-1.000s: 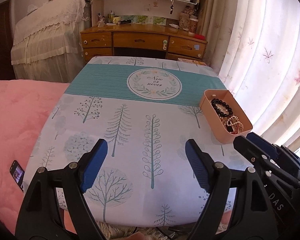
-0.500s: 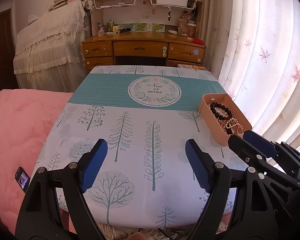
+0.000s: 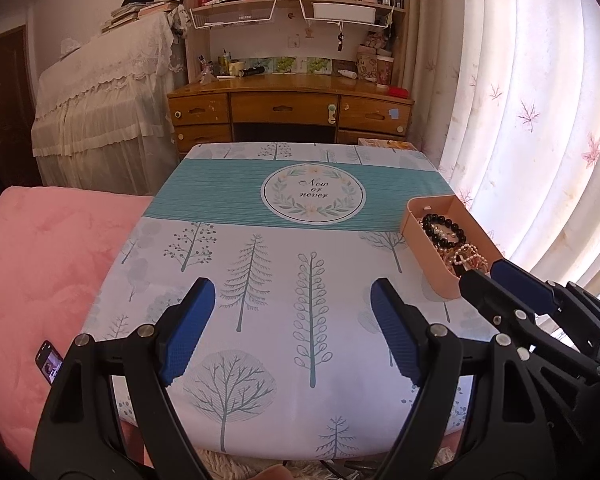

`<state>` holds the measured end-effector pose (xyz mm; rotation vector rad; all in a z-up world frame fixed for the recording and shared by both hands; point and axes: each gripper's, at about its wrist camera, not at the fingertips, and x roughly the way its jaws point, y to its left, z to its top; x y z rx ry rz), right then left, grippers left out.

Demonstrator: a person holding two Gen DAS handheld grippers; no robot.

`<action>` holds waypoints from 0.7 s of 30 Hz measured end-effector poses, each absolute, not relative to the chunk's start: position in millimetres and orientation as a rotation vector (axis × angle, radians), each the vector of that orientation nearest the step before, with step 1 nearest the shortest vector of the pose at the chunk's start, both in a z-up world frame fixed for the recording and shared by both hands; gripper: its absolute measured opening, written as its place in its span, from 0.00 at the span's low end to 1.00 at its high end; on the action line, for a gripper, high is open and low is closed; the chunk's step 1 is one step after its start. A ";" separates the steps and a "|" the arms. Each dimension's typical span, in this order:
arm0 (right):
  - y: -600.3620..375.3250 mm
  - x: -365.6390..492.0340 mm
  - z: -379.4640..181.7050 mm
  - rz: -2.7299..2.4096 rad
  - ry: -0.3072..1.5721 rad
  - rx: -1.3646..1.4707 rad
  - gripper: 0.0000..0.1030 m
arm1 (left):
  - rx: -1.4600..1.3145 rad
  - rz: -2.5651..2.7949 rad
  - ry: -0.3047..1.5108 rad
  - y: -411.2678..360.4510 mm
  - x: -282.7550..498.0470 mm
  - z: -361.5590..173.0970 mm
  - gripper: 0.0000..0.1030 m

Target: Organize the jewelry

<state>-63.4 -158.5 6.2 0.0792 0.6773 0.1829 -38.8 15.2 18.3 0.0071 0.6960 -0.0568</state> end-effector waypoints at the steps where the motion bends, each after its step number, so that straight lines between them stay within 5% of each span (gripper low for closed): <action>1: -159.0 -62.7 6.4 0.183 0.677 0.078 0.32 | 0.007 -0.057 0.697 15.1 -39.1 18.1 0.76; 21: -156.9 -67.5 4.6 0.185 0.683 0.079 0.32 | 0.006 -0.056 0.704 17.0 -41.8 16.9 0.76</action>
